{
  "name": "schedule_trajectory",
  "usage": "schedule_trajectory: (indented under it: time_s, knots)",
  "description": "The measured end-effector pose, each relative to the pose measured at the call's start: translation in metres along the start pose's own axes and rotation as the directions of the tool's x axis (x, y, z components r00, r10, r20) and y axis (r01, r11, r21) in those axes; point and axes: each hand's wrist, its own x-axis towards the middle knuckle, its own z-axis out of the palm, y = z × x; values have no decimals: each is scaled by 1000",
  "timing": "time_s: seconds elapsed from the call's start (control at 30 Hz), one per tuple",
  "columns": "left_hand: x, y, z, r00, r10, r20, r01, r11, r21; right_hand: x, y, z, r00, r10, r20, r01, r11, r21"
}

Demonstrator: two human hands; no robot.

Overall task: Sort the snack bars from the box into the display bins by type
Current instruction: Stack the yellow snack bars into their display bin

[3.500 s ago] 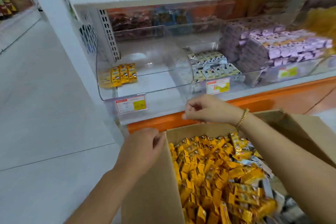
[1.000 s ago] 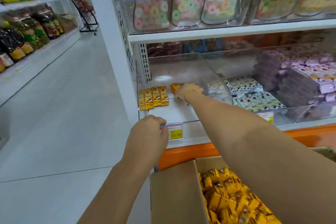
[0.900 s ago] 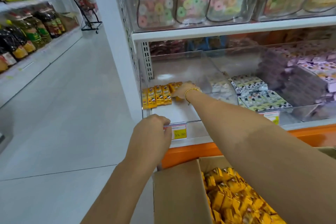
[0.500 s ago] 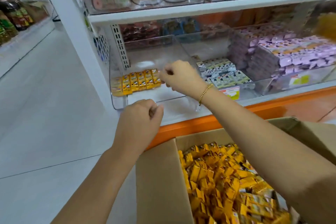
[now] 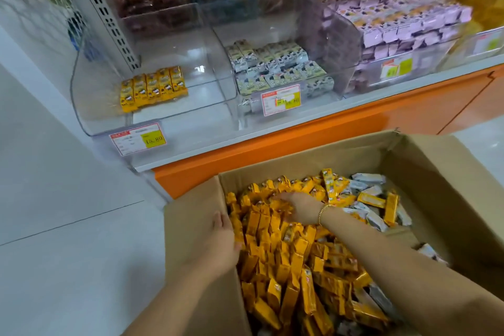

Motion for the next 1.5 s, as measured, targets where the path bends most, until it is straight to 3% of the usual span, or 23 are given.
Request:
schedule_trajectory:
  time_s: [0.17,0.37,0.5,0.6,0.67,0.73,0.8,0.87,0.9,0.97,1.1,1.23,1.37,1.43,1.5]
  knots:
    - [0,6,-7,997,22,79,-26,998,50,40,-5,42,998,23,65,-30,992,119]
    - [5,19,-8,998,-10,67,2,992,127,48,-16,59,994,80,-77,-74,994,79]
    - [7,18,-5,998,-46,48,41,994,100,20,-17,29,961,163,-224,-104,961,257]
    - [6,20,-6,995,-92,33,92,996,1,-17,-21,-9,887,217,-408,8,875,483]
    - [7,22,-12,994,-106,-7,101,959,-264,-42,-28,-28,841,250,-480,151,743,652]
    - [1,27,-26,995,-90,-35,47,769,-637,-64,-42,-37,827,233,-511,321,550,771]
    - [-11,40,-46,999,-43,-4,11,348,-937,-81,-61,-43,808,203,-554,452,391,802]
    - [-21,50,-65,998,40,-48,-44,-84,-995,-94,-83,-50,786,168,-595,539,284,793]
    - [-30,54,-75,994,59,-91,-77,-207,-975,-99,-93,-52,776,161,-609,568,242,787]
    - [-45,55,-89,985,70,-159,-131,-306,-943,-108,-108,-56,754,157,-638,613,180,769]
    - [-68,48,-109,963,189,-192,-134,-280,-951,-128,-117,-68,676,218,-704,702,98,705]
    - [-84,42,-120,934,275,-227,-164,-233,-959,-139,-122,-77,652,140,-745,723,181,667]
    - [-94,37,-131,929,255,-268,-204,-250,-947,-149,-129,-78,673,-89,-734,708,365,605]
    - [-95,35,-142,935,211,-284,-241,-206,-948,-152,-133,-80,697,-166,-698,685,444,578]
    - [-96,36,-155,933,197,-302,-275,-157,-949,-149,-140,-82,654,-178,-735,667,593,451]
